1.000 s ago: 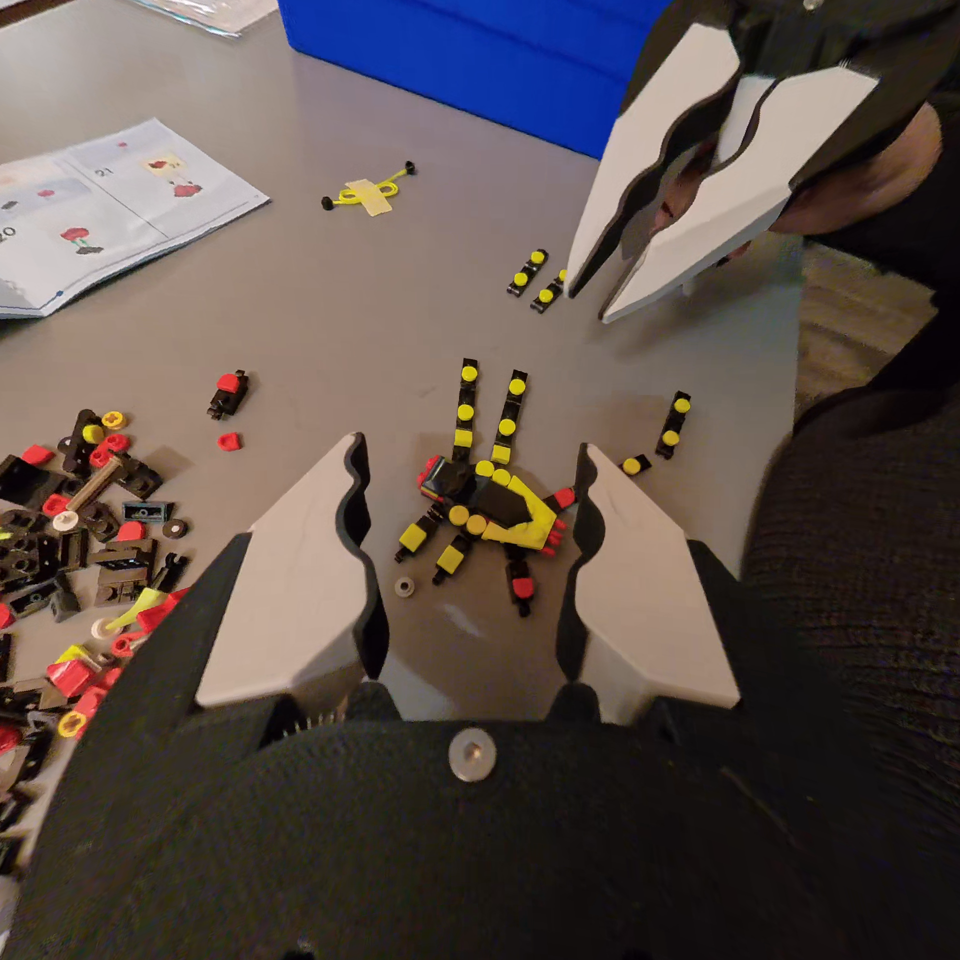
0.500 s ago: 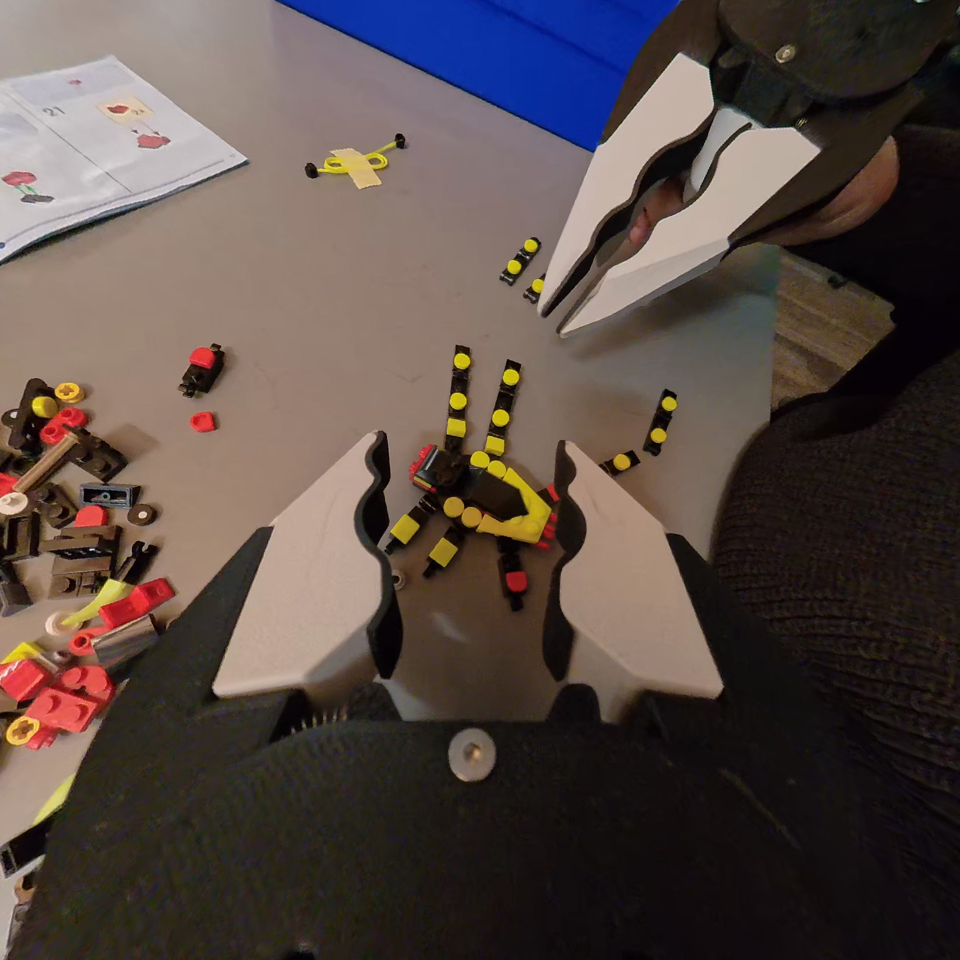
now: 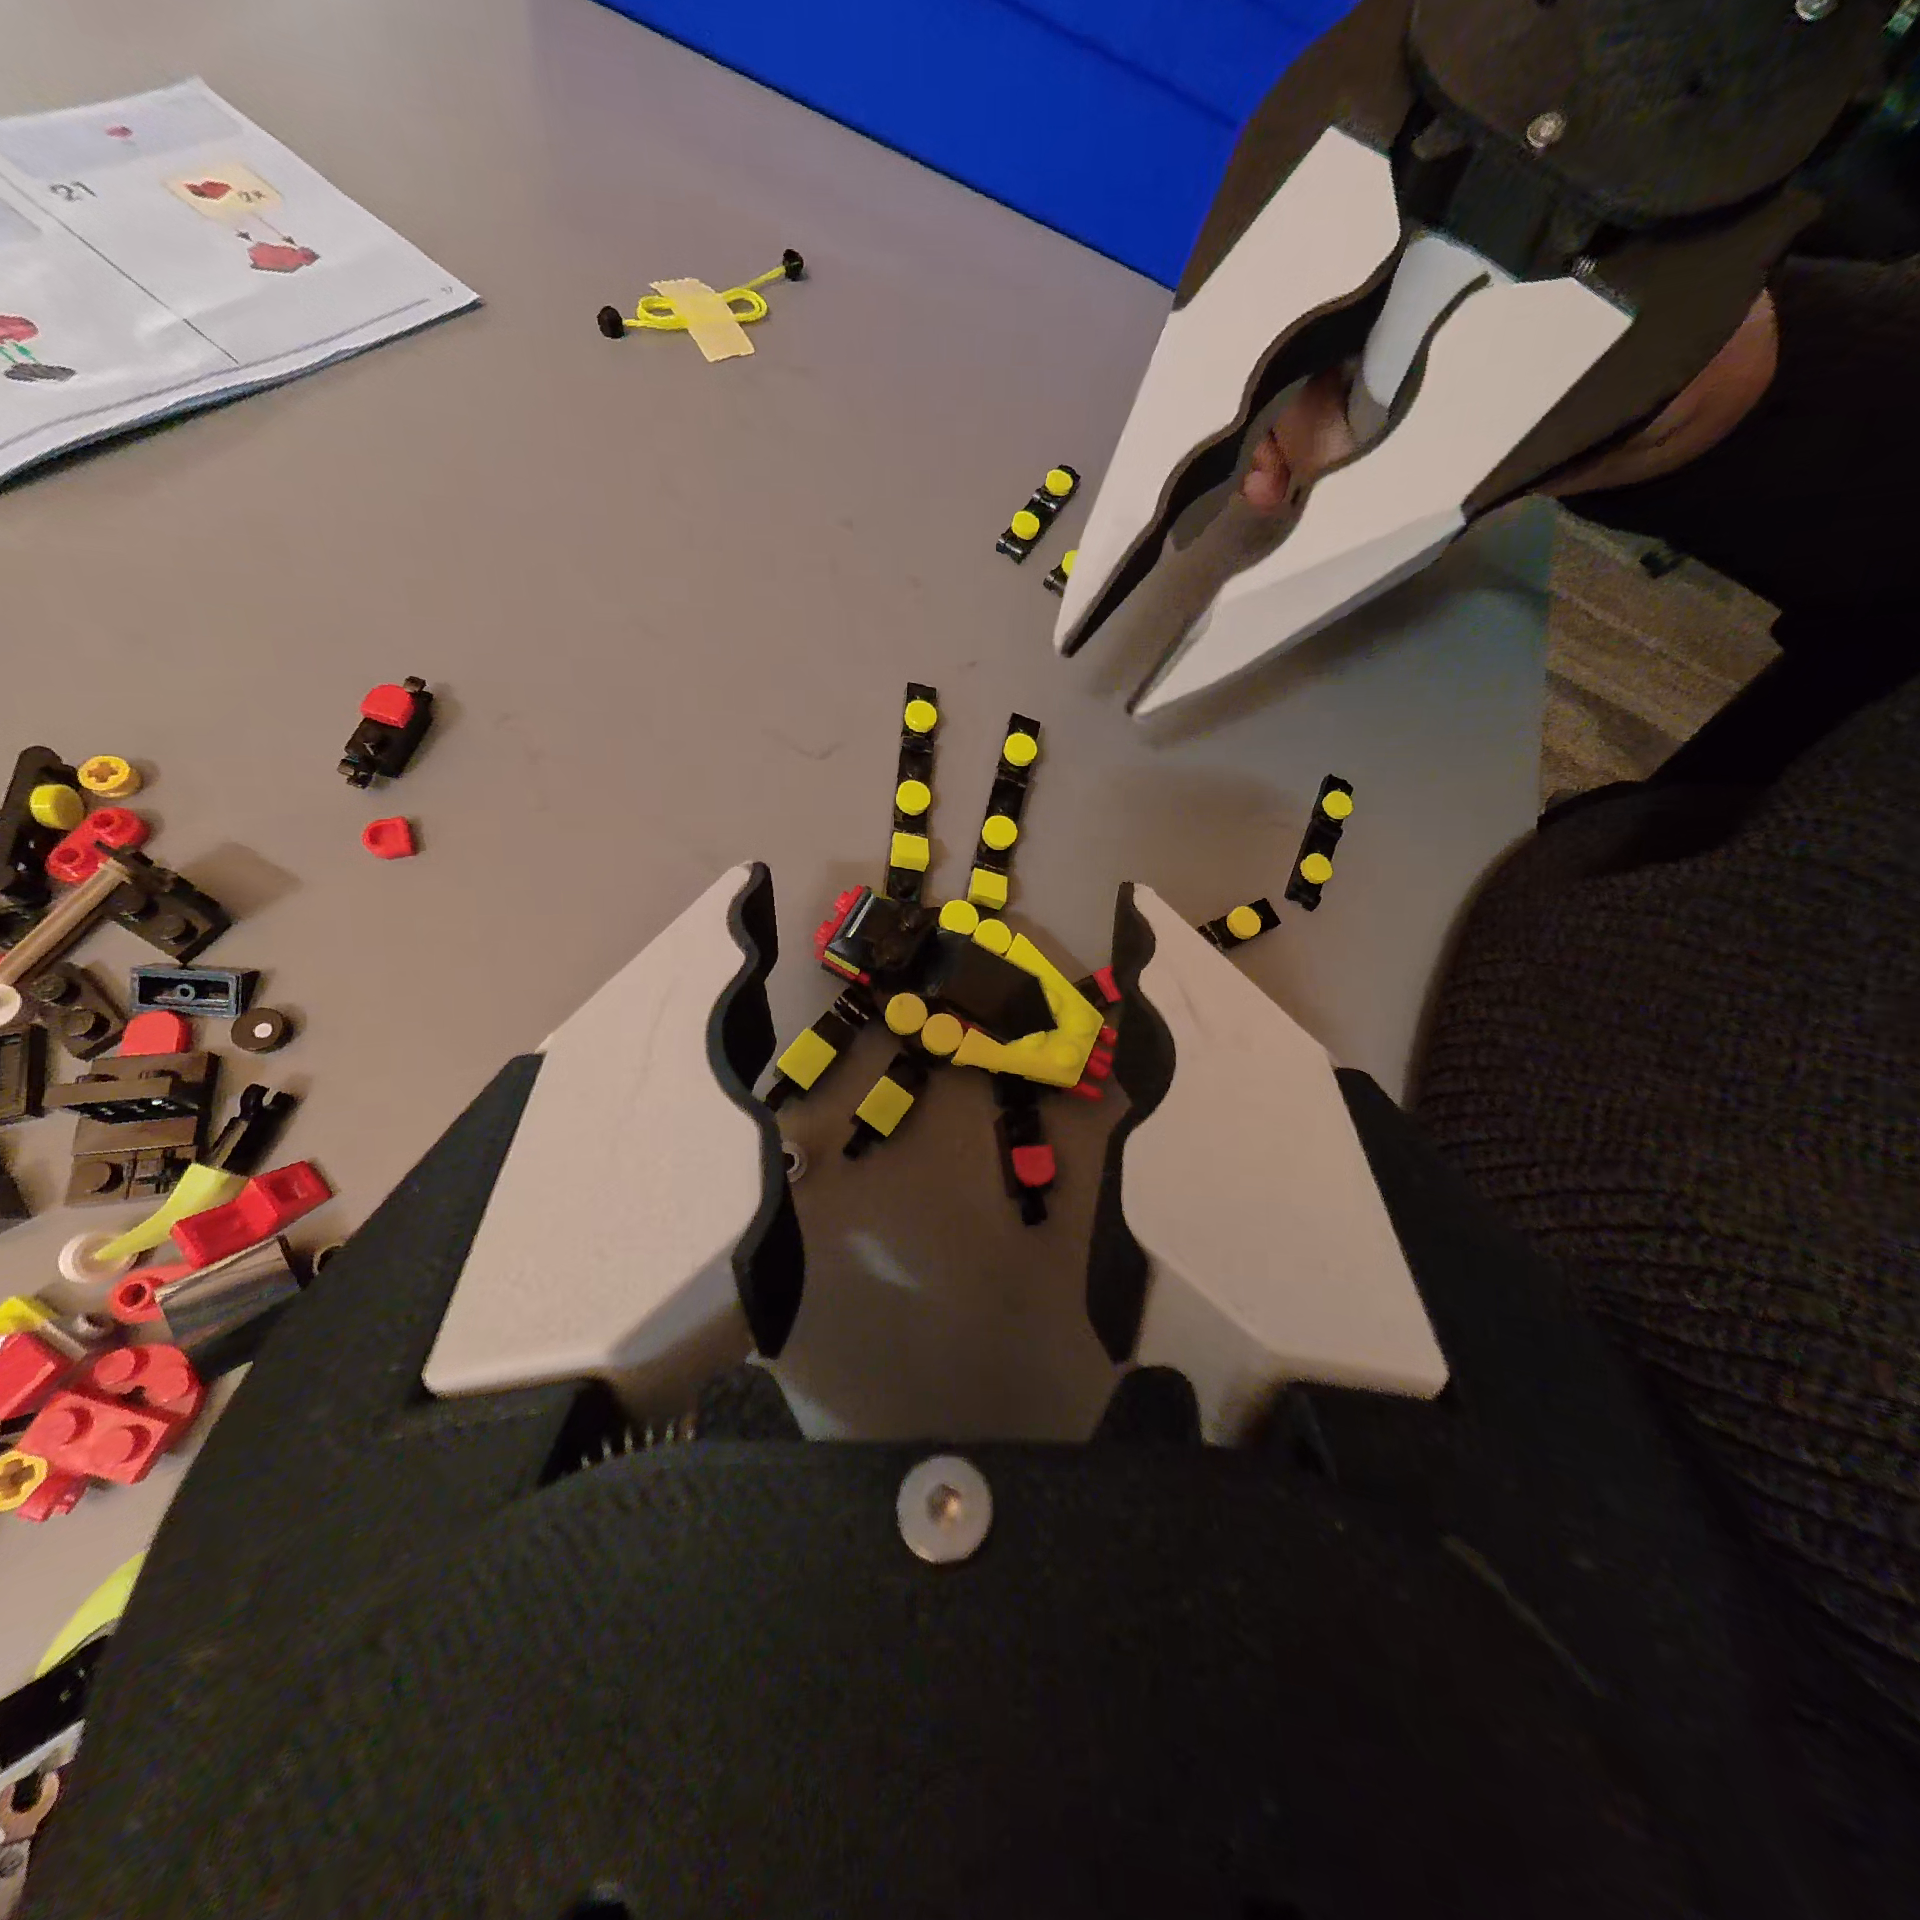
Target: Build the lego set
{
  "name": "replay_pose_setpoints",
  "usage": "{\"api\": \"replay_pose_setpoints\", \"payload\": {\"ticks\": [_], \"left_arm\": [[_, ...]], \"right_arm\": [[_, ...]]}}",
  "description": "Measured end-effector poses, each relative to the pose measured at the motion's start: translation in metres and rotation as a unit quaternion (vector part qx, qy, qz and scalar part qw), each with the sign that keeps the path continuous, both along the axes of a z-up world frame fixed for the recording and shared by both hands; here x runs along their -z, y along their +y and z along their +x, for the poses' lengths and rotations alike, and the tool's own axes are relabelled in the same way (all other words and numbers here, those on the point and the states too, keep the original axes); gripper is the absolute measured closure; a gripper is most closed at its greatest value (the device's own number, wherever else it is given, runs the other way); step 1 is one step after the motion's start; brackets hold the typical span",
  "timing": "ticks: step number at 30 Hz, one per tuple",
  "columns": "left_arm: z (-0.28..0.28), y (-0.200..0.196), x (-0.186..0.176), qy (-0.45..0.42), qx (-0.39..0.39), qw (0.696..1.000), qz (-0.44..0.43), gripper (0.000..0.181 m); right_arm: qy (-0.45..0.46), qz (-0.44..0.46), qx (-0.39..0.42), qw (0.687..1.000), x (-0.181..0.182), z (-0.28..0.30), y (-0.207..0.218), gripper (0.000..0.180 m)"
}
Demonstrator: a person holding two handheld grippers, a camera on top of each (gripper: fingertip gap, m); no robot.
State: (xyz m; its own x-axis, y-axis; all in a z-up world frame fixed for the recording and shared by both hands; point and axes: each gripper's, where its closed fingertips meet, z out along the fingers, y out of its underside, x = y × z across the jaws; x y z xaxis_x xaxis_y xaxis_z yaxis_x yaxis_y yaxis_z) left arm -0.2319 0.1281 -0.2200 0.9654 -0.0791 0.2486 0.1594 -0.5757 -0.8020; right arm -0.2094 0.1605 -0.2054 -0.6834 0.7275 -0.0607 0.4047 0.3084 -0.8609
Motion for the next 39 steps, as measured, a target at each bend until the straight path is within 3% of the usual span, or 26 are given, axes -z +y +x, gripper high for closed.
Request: {"api": "replay_pose_setpoints", "payload": {"ticks": [9, 15, 39], "left_arm": [[0.007, -0.001, 0.005, 0.016, 0.012, 1.0, -0.014, 0.112], [0.005, -0.001, 0.007, 0.033, 0.002, 0.999, -0.02, 0.102], [0.008, -0.001, 0.014, 0.075, 0.004, 0.996, -0.041, 0.101]], "right_arm": [[-0.001, 0.013, -0.015, 1.0, 0.001, 0.005, -0.006, 0.161], [0.006, -0.026, -0.028, 0.999, -0.012, 0.009, -0.013, 0.155], [0.016, -0.02, -0.025, 0.999, -0.017, 0.013, -0.015, 0.153]]}}
